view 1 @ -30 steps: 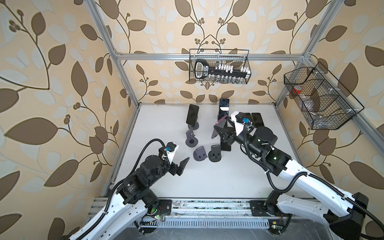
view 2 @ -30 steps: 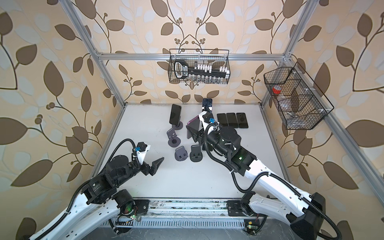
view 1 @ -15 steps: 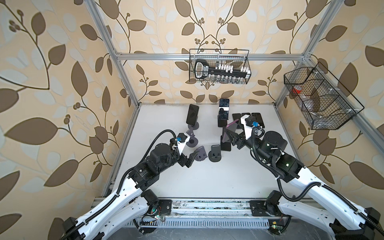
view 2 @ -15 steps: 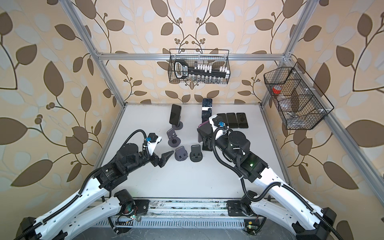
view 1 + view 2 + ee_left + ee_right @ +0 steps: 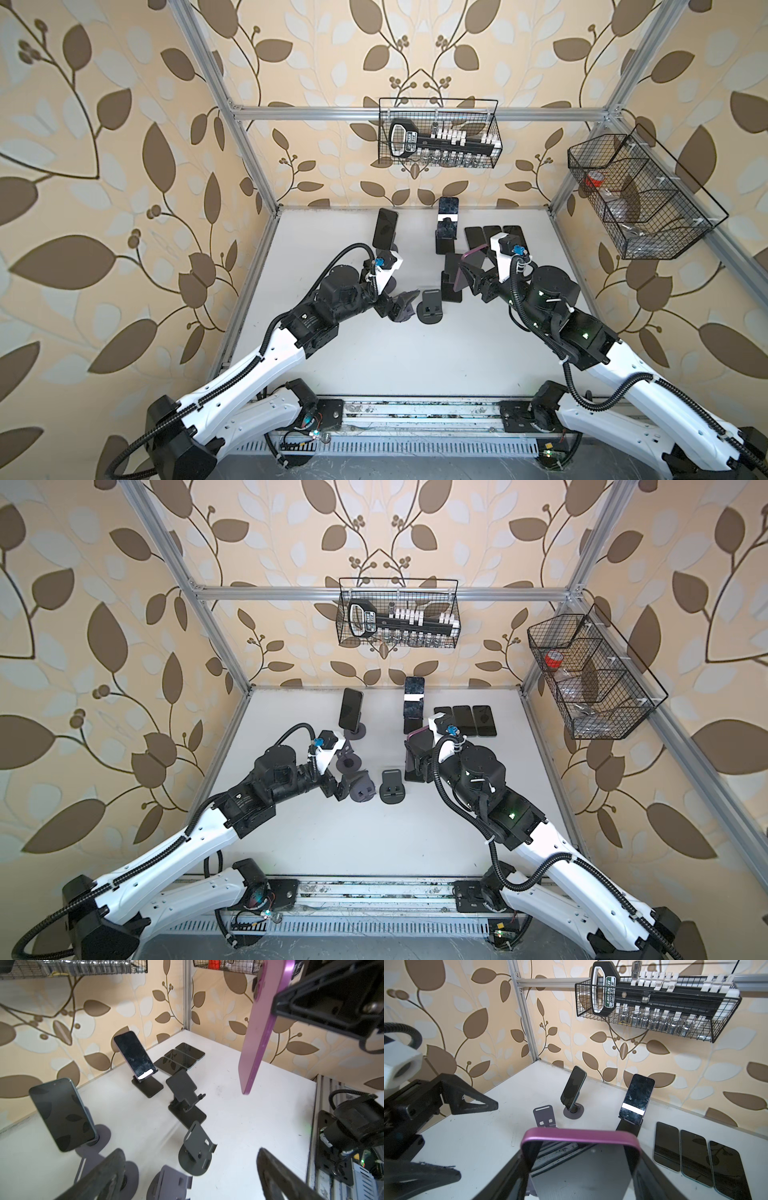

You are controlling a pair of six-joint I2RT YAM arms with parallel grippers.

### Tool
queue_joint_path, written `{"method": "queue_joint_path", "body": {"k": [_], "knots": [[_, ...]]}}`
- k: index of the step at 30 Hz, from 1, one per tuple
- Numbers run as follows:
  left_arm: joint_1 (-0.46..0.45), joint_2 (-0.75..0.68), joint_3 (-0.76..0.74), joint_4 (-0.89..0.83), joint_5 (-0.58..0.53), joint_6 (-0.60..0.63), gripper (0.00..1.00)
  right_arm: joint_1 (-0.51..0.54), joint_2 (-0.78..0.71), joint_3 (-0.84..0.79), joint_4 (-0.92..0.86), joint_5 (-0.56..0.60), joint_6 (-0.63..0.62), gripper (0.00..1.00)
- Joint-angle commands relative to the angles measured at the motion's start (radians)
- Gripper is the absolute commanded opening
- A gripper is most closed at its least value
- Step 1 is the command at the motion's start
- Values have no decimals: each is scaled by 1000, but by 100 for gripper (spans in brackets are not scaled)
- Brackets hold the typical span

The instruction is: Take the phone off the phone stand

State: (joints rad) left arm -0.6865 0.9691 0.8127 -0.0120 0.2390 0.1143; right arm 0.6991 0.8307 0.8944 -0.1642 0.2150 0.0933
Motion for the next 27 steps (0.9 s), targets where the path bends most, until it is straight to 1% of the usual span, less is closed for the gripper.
{"method": "queue_joint_path", "body": {"k": [1,2,3,4,7,10,12,15,19,23,24,27], "knots": [[-2,45,57,151,88,47,98,-3,-18,14,-8,27,40,29],[-3,66,68,169,95,52,98,-3,-16,15,-16,28,45,28],[-4,86,81,186,101,56,98,-3,-16,18,-24,30,51,22],[-4,103,91,198,105,57,98,-3,-13,21,-33,32,56,21],[-4,133,103,244,134,48,99,-3,-3,34,-64,41,71,21],[-5,125,75,279,166,42,99,-3,7,45,-94,57,85,21],[-14,104,37,295,169,58,99,-27,13,50,-115,67,91,21],[-28,68,-2,299,169,81,99,-35,23,69,-145,80,95,20],[-70,28,-37,289,167,147,99,-54,31,82,-167,87,95,20],[-114,17,-47,257,176,204,99,-109,48,107,-210,48,107,19],[-120,19,-47,251,181,208,99,-136,53,114,-220,30,116,13],[-129,23,-48,239,197,220,99,-211,62,124,-243,-40,124,11]]}}
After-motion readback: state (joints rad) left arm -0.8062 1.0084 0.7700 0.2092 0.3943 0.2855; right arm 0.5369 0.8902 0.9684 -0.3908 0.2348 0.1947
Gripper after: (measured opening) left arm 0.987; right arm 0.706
